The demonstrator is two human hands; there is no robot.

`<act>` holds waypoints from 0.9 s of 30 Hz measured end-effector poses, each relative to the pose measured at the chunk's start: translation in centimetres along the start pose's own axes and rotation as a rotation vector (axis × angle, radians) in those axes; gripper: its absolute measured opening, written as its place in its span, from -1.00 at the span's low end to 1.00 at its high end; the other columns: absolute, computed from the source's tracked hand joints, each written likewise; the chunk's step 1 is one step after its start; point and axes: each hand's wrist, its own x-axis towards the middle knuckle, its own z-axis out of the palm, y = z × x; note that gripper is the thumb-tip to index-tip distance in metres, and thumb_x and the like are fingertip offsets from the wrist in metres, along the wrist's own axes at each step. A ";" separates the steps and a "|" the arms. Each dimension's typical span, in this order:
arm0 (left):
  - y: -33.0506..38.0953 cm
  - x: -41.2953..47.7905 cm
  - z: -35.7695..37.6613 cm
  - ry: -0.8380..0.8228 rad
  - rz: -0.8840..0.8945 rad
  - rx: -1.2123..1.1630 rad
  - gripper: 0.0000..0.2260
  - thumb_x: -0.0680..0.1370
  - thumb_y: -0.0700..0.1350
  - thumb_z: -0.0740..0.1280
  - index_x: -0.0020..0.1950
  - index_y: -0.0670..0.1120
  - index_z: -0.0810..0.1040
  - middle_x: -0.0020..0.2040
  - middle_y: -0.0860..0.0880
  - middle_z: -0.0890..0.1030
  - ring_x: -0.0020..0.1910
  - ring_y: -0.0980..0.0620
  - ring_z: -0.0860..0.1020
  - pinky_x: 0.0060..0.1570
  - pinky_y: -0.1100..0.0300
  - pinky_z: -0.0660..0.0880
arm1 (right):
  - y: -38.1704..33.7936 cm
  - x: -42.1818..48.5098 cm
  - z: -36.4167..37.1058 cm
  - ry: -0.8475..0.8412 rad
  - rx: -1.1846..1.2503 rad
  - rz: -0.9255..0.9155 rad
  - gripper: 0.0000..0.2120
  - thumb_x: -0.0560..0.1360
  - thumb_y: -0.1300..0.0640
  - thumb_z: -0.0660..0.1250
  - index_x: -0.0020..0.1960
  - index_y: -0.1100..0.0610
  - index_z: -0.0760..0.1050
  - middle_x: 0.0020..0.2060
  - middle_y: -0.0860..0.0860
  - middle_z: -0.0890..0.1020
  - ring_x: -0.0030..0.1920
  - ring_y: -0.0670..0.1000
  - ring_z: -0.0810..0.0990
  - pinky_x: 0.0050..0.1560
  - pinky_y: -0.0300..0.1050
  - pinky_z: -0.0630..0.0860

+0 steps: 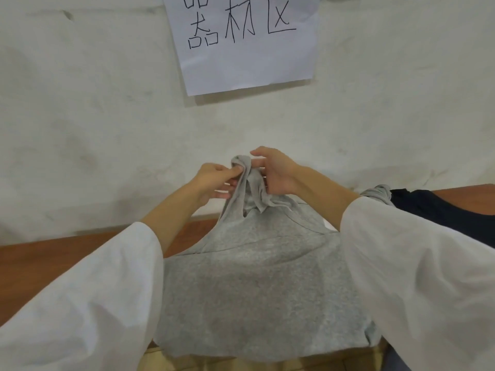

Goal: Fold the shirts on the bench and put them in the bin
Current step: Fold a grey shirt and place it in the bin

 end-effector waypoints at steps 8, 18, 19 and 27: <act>-0.4 -0.1 1.2 -0.099 -0.046 -0.574 -0.87 0.57 -0.04 0.29 -0.07 -0.07 0.56 -0.18 -0.02 0.54 -0.10 -0.01 0.51 -0.06 0.13 0.48 | 0.2 0.3 2.4 0.140 -0.355 -0.195 -0.76 0.57 0.08 0.23 -0.02 0.22 0.58 -0.08 0.13 0.66 -0.06 0.09 0.62 0.03 -0.05 0.56; 0.9 1.4 -2.6 0.272 -0.205 -0.371 -0.89 0.52 -0.18 0.35 -0.19 -0.09 0.47 -0.21 -0.02 0.52 -0.27 0.04 0.50 -0.22 0.14 0.45 | -0.4 1.0 -0.6 0.566 -0.312 -0.290 -0.76 0.51 0.27 0.31 0.16 0.25 0.59 0.07 0.17 0.64 0.01 0.09 0.61 0.13 -0.09 0.54; 0.9 1.6 -3.1 0.267 -0.218 -0.328 -0.88 0.52 -0.18 0.36 -0.20 -0.09 0.47 -0.21 -0.01 0.53 -0.27 0.06 0.50 -0.18 0.15 0.44 | -0.4 1.0 -1.2 0.587 -0.307 -0.304 -0.72 0.52 0.27 0.28 0.21 0.22 0.55 0.06 0.16 0.63 0.00 0.08 0.60 0.10 -0.10 0.54; 1.5 2.2 -3.8 0.321 0.039 -0.259 -0.88 0.51 -0.33 0.34 -0.20 -0.17 0.53 -0.22 -0.08 0.54 -0.29 0.04 0.53 -0.36 0.26 0.53 | -1.8 0.2 -4.6 0.694 -0.890 -0.225 -0.85 0.39 0.27 0.34 -0.04 0.21 0.54 -0.18 0.10 0.56 -0.18 0.09 0.56 -0.19 -0.09 0.53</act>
